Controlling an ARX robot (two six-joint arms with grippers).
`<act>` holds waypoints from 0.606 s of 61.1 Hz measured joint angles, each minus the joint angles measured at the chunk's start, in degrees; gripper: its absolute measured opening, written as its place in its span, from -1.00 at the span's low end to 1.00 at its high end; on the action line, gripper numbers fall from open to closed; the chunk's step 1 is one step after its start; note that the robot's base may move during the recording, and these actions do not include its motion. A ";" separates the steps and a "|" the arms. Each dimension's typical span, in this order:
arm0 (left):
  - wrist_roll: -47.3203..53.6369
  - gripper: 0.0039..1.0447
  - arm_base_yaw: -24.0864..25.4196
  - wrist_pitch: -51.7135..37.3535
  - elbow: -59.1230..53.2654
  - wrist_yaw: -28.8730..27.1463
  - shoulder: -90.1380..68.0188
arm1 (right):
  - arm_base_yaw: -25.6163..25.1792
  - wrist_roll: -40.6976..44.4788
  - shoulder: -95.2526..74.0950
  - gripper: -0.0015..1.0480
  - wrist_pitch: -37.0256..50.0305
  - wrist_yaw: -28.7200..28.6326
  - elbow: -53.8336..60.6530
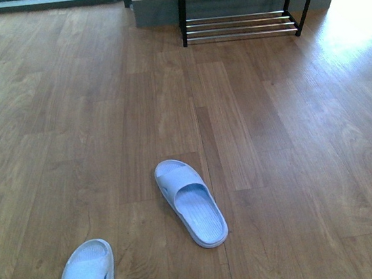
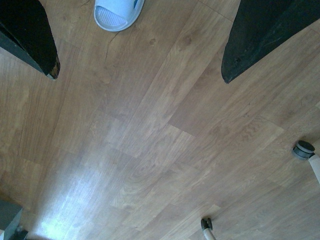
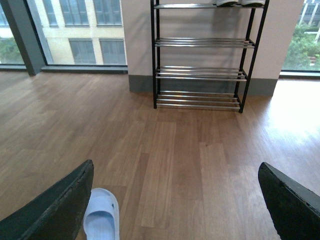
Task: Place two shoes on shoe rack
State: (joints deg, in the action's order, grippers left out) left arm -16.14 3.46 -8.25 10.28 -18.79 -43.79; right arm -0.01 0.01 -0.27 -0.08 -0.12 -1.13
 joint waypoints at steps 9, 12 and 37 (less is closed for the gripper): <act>-0.02 0.83 0.00 0.00 0.00 0.00 0.00 | 0.00 0.00 0.00 0.82 0.00 0.00 0.00; 0.00 0.83 0.00 0.00 0.00 0.00 0.00 | 0.00 0.00 0.00 0.82 0.00 0.00 0.00; 0.00 0.83 0.00 0.00 0.00 0.02 0.00 | 0.00 0.00 0.00 0.82 0.00 0.00 0.00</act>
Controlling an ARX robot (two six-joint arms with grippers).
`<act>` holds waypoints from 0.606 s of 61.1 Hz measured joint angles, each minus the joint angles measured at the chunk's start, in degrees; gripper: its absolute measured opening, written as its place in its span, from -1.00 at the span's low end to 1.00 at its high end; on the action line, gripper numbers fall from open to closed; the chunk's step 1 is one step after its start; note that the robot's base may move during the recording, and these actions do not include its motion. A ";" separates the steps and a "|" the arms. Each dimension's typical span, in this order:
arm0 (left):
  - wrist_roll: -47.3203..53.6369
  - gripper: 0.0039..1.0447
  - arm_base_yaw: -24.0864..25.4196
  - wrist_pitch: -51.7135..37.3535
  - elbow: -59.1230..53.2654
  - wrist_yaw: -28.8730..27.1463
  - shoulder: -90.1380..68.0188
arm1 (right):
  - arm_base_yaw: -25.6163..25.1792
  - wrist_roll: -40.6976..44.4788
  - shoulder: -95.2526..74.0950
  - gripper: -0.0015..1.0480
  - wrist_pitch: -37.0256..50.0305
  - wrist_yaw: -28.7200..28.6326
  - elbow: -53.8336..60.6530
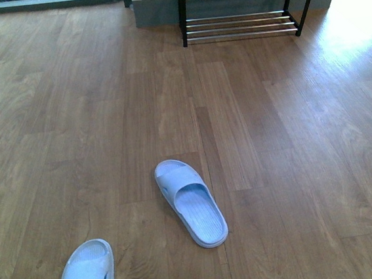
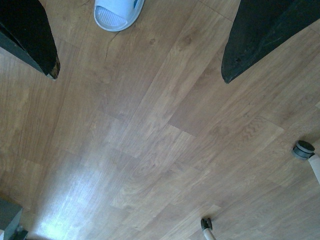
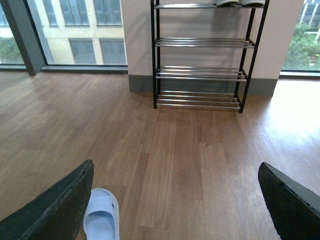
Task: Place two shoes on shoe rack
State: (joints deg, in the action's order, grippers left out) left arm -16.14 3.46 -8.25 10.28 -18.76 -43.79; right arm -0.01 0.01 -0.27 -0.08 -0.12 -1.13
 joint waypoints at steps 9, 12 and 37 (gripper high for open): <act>0.00 0.83 0.00 0.00 0.00 0.00 0.00 | 0.00 0.00 0.00 0.82 0.00 0.00 0.00; 0.00 0.83 0.00 0.00 0.00 -0.02 0.00 | 0.00 0.00 0.00 0.82 0.00 0.00 0.00; 0.00 0.83 0.00 0.00 0.00 -0.02 0.00 | 0.00 0.00 0.00 0.82 0.00 0.00 0.00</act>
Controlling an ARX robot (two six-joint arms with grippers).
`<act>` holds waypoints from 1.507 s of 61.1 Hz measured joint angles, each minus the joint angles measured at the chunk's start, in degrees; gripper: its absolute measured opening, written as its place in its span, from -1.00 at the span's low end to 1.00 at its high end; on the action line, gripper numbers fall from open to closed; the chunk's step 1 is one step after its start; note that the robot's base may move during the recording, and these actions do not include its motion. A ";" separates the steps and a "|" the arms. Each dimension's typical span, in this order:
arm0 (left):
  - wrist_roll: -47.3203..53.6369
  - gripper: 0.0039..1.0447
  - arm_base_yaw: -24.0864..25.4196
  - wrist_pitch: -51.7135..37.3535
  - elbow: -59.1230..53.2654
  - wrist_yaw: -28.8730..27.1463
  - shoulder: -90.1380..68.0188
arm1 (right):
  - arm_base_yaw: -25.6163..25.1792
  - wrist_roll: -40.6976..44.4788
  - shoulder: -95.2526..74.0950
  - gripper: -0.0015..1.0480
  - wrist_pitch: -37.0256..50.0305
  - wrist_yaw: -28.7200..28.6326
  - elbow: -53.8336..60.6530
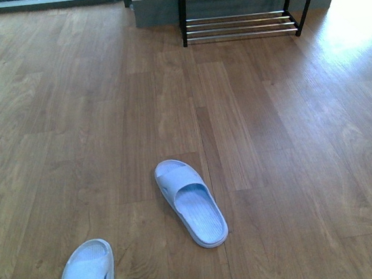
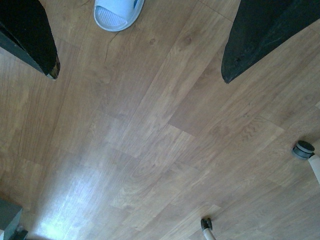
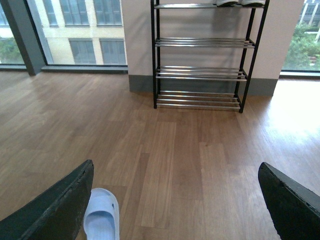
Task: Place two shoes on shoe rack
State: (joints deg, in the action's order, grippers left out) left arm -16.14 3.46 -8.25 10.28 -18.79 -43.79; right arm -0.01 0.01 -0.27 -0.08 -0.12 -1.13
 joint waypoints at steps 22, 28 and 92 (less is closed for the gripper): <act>0.00 0.83 0.00 0.00 0.00 0.00 0.00 | 0.00 0.00 0.00 0.82 0.00 0.00 0.00; 0.00 0.83 0.00 0.00 0.00 0.00 0.00 | 0.00 0.00 0.00 0.82 0.00 0.00 0.00; 10.73 0.83 -16.17 -0.72 30.03 9.68 -79.95 | 0.00 0.00 0.00 0.82 0.00 0.11 0.00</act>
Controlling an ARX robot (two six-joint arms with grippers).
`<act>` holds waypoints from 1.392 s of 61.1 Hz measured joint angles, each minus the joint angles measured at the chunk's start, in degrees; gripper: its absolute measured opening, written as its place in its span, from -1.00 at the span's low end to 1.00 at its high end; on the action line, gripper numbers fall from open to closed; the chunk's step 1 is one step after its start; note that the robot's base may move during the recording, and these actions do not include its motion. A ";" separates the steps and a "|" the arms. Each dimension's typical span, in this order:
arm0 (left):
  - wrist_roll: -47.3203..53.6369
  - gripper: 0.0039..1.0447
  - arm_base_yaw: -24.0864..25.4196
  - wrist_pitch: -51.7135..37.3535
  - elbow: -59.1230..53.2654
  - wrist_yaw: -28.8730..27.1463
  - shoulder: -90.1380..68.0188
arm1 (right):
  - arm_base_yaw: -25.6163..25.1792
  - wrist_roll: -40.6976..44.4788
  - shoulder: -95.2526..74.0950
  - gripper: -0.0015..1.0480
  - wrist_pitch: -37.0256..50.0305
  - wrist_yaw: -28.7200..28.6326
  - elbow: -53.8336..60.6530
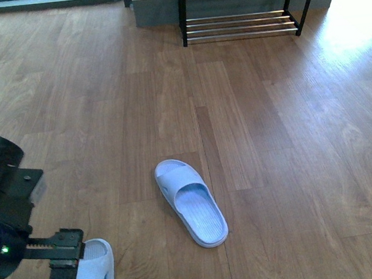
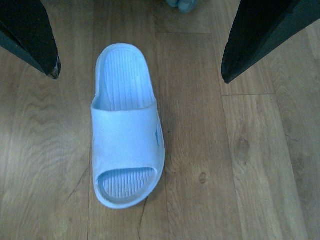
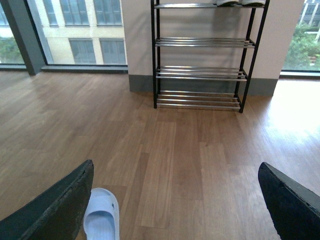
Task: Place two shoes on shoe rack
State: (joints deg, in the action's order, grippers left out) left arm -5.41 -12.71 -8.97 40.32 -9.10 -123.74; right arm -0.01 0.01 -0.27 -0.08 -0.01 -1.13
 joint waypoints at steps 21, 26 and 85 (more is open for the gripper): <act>8.11 0.83 -0.70 7.43 11.32 1.11 -17.49 | 0.00 0.00 0.00 0.82 0.00 0.00 0.00; 9.42 0.83 0.20 10.60 15.87 1.22 -21.70 | 0.00 0.00 0.00 0.82 0.00 0.00 0.00; 22.21 0.83 1.44 12.83 33.55 -7.26 -42.25 | 0.00 0.00 0.00 0.82 0.00 0.02 0.00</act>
State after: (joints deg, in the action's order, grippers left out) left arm 16.80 -11.27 3.86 73.87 -16.36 -165.99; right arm -0.01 0.01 -0.27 -0.08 0.01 -1.13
